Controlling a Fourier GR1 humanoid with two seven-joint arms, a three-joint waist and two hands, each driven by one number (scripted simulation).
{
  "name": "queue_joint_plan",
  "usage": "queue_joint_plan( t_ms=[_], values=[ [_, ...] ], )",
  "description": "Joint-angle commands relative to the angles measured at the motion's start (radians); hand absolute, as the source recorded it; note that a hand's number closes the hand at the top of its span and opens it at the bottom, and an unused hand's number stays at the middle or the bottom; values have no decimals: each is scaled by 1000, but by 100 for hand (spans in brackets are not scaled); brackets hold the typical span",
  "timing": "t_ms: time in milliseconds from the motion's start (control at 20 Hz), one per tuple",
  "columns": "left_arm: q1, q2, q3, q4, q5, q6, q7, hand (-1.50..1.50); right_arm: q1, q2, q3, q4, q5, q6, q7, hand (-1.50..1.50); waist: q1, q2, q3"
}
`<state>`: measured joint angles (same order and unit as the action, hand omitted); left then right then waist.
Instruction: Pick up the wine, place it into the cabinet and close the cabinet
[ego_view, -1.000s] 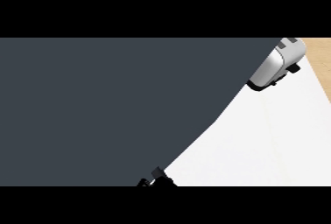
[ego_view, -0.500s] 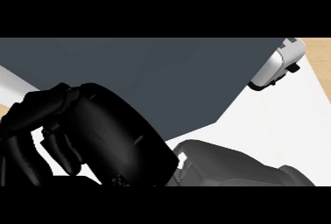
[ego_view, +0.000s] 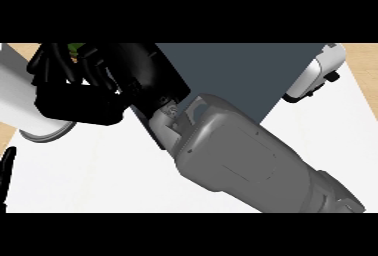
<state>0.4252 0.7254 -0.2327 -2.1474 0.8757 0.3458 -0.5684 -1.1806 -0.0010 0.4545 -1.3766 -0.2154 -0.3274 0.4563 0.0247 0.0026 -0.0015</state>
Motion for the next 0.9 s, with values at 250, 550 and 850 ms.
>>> queue_joint_plan(
  t_ms=[250,550,850],
  values=[
    [15,-1,61,-26,-7,-20,47,-150,-3,-39,-132,220,-5,137,-172,150,-2,0,1],
    [-31,-18,32,13,-22,-11,60,-150,7,-78,-109,316,1,168,-260,150,-15,12,0],
    [-24,-38,19,6,-45,-1,44,-150,-44,-115,-126,388,6,204,-293,150,-9,14,0]
  ],
)
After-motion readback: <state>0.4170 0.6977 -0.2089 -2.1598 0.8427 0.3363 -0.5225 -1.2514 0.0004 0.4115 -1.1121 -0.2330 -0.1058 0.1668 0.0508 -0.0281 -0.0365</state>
